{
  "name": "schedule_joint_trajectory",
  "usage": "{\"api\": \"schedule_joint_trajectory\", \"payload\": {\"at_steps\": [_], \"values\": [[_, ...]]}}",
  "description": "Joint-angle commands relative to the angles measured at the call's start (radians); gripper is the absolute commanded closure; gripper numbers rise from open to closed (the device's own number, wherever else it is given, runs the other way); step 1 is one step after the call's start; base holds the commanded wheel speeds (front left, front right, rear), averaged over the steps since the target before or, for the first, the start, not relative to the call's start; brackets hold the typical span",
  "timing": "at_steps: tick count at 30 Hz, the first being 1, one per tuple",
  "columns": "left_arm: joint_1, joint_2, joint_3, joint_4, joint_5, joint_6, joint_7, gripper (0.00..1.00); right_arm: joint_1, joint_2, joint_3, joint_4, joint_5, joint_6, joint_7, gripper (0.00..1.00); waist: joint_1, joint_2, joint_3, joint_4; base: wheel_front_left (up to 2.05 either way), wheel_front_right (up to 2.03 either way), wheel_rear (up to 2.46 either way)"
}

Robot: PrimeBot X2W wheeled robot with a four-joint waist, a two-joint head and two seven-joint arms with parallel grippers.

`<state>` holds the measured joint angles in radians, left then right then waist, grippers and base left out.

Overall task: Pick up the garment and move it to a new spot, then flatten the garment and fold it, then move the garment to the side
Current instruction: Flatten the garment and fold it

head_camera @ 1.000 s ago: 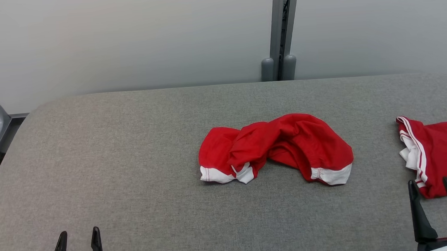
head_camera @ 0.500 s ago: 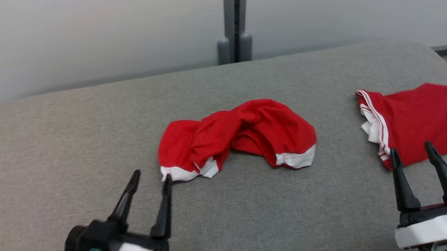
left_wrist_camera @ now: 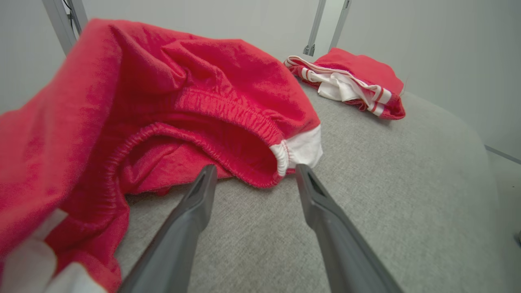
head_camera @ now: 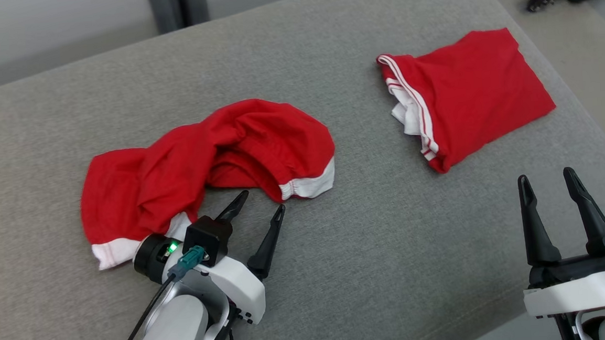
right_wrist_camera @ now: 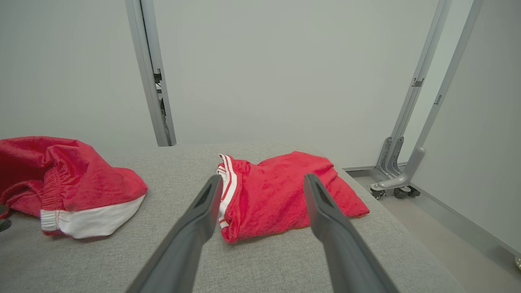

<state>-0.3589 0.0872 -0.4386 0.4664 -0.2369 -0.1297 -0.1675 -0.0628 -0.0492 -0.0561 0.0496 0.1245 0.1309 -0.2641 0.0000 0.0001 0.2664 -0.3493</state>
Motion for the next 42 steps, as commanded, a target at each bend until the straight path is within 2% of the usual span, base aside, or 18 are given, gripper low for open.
{"api": "schedule_joint_trajectory", "payload": {"at_steps": [1, 12, 13, 14, 15, 19, 22, 25, 30, 31, 39, 42], "values": [[-0.030, 0.014, 0.001, 0.025, 0.008, 0.004, 0.003, 0.00, -0.013, -0.003, -0.001, 0.000, 0.014, 0.000, 0.000, 0.00, 0.0000, -0.0001, 0.072, -0.082, 0.00, 0.00, 0.00], [-0.080, 0.016, 0.001, 0.107, 0.002, 0.015, -0.039, 0.00, -0.017, -0.003, 0.000, 0.005, 0.032, 0.000, 0.000, 0.00, 0.0000, -0.0001, 0.075, -0.121, 0.00, 0.00, 0.00], [-0.083, 0.015, -0.001, 0.113, -0.002, 0.015, -0.037, 0.16, -0.019, -0.003, 0.001, 0.005, 0.032, 0.000, 0.000, 0.00, 0.0000, -0.0001, 0.075, -0.123, 0.00, 0.00, 0.00], [-0.085, 0.014, -0.005, 0.119, -0.006, 0.012, -0.034, 0.55, -0.020, -0.003, 0.003, 0.005, 0.032, 0.000, 0.000, 0.00, 0.0000, -0.0001, 0.074, -0.124, 0.00, 0.00, 0.00], [-0.088, 0.012, -0.009, 0.124, -0.015, 0.010, -0.026, 1.00, -0.021, -0.003, 0.003, 0.004, 0.032, 0.000, 0.000, 0.00, 0.0000, -0.0001, 0.073, -0.124, 0.00, 0.00, 0.00], [-0.109, 0.002, -0.030, 0.100, -0.061, 0.001, -0.002, 1.00, -0.012, -0.004, -0.007, 0.007, 0.029, 0.000, 0.000, 0.00, 0.0000, -0.0001, 0.065, -0.116, 0.00, 0.00, 0.00], [-0.122, -0.004, -0.049, 0.028, -0.114, -0.001, 0.019, 1.00, 0.004, -0.003, -0.021, 0.011, 0.024, 0.000, 0.000, 0.00, 0.0000, -0.0001, 0.052, -0.100, 0.00, 0.00, 0.00], [-0.131, -0.006, -0.070, -0.101, -0.193, -0.003, 0.070, 1.00, 0.006, -0.004, -0.026, 0.014, 0.021, 0.000, 0.000, 0.00, 0.0000, -0.0001, 0.035, -0.081, 0.00, 0.00, 0.00], [-0.143, 0.033, -0.066, -0.368, -0.325, -0.001, 0.202, 1.00, 0.011, -0.004, -0.031, 0.018, 0.012, 0.000, 0.000, 0.00, 0.0000, -0.0001, 0.005, -0.040, 0.00, 0.00, 0.00], [-0.143, 0.033, -0.066, -0.368, -0.325, -0.001, 0.202, 1.00, 0.011, -0.004, -0.031, 0.018, 0.012, 0.000, 0.000, 0.00, 0.0000, -0.0001, 0.005, -0.040, 0.00, 0.00, 0.00], [-0.068, 0.112, 0.028, -0.774, -0.533, 0.031, 0.398, 1.00, 0.024, -0.004, -0.071, 0.022, -0.003, 0.000, 0.000, 0.00, 0.0000, -0.0001, -0.031, 0.051, 0.00, 0.00, 0.00], [-0.008, 0.154, 0.100, -0.901, -0.617, 0.071, 0.443, 1.00, 0.021, -0.004, -0.081, 0.024, -0.014, 0.000, 0.000, 0.00, 0.0000, -0.0001, -0.039, 0.089, 0.00, 0.00, 0.00]]}}
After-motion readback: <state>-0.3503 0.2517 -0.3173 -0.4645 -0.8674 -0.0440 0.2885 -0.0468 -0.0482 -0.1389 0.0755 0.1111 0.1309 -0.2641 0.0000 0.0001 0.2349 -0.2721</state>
